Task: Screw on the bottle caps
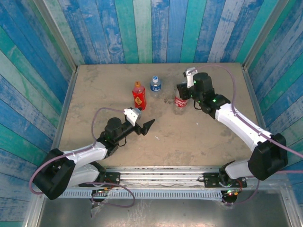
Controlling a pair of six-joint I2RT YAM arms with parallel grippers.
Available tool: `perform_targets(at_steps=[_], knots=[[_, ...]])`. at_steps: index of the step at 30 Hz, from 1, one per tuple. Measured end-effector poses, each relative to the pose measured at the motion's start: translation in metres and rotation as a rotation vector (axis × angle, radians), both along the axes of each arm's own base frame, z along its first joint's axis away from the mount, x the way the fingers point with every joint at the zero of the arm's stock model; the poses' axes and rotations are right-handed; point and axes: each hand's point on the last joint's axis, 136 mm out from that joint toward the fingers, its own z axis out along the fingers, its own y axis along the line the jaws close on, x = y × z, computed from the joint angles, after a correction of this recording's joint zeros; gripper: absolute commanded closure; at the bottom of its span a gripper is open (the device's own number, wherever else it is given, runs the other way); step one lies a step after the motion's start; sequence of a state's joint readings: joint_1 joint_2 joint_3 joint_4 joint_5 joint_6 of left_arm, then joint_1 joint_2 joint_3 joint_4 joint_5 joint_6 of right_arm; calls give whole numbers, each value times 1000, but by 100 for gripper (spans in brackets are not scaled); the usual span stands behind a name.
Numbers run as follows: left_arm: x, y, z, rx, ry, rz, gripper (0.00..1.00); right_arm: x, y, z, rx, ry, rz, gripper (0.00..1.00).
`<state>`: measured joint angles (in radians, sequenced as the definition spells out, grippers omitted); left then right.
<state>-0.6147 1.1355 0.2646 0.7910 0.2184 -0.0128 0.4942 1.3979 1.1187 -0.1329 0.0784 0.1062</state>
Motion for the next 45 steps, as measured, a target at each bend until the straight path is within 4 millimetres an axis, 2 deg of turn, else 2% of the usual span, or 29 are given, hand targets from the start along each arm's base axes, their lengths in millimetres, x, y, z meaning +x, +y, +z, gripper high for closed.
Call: perform_targets(at_steps=[8, 12, 15, 18, 22, 25, 27, 29, 32, 35, 39, 45], knots=[[0, 0, 0, 1, -2, 0, 6, -3, 2, -10, -18, 32, 20, 23], [0, 1, 3, -4, -8, 3, 6, -8, 4, -9, -23, 38, 47, 12], [2, 5, 9, -13, -23, 18, 6, -17, 4, 1, -15, 15, 78, 4], [7, 13, 15, -24, -40, 51, 6, -34, -4, 22, 11, -42, 91, 0], [14, 27, 22, -18, -65, 107, 6, -59, -21, 46, 50, -136, 80, 0], [21, 43, 24, 6, -81, 181, 6, -70, -38, 50, 53, -202, 36, 0], [28, 57, 28, 13, -94, 248, 6, -73, -51, 41, 32, -231, -7, 0], [35, 73, 33, 14, -110, 327, 6, -74, -65, 24, -7, -244, -61, 0], [45, 100, 38, 20, -124, 461, 6, -71, -85, -10, -90, -246, -134, 0], [54, 132, 34, 44, -127, 607, 6, -69, -102, -49, -160, -231, -188, 0], [67, 176, 13, 87, -100, 767, 6, -61, -126, -86, -217, -198, -242, 0], [89, 224, -31, 144, 15, 892, 6, -41, -156, -105, -210, -204, -301, 0]])
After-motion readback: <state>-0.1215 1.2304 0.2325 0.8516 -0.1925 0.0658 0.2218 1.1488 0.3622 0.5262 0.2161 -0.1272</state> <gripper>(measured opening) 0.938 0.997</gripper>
